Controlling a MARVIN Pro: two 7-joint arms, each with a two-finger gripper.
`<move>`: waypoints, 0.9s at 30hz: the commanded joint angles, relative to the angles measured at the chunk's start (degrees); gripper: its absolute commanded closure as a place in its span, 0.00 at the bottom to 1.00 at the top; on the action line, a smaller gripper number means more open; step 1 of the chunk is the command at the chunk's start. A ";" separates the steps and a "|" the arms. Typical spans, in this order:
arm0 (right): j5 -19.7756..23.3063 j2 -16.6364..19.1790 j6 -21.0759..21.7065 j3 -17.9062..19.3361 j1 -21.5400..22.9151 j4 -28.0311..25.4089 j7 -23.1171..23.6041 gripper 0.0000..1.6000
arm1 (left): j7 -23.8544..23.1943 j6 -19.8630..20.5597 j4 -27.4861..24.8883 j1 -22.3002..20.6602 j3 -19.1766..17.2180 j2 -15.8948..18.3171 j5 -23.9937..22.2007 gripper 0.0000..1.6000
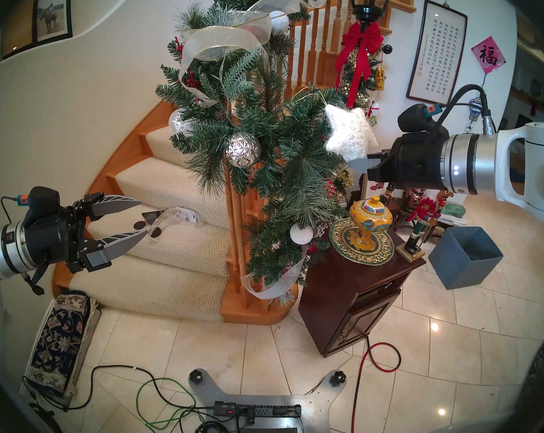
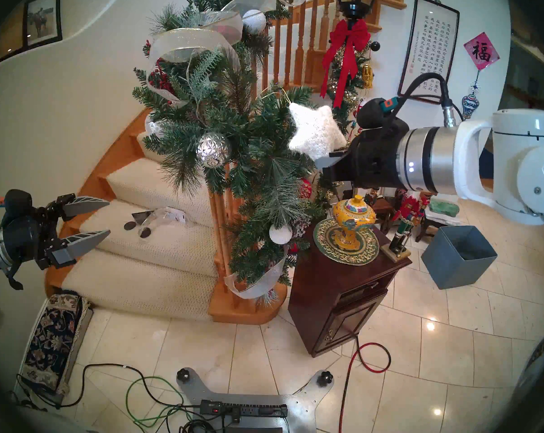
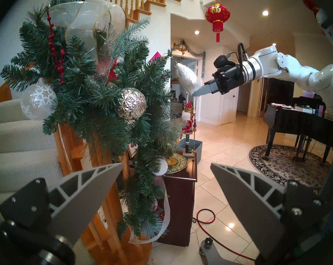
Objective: Hang the ornament onto the Christmas-tree-style decoration
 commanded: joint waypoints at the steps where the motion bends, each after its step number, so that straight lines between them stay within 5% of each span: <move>1: 0.66 1.48 -0.34 1.49 0.34 0.12 -2.31 1.00 | -0.01 -0.01 -0.12 -0.04 -0.06 -0.08 -0.09 0.00; 27: 3.19 2.47 -0.40 1.69 -0.39 0.12 -7.67 1.00 | -0.01 -0.01 -0.12 -0.04 -0.06 -0.08 -0.09 0.00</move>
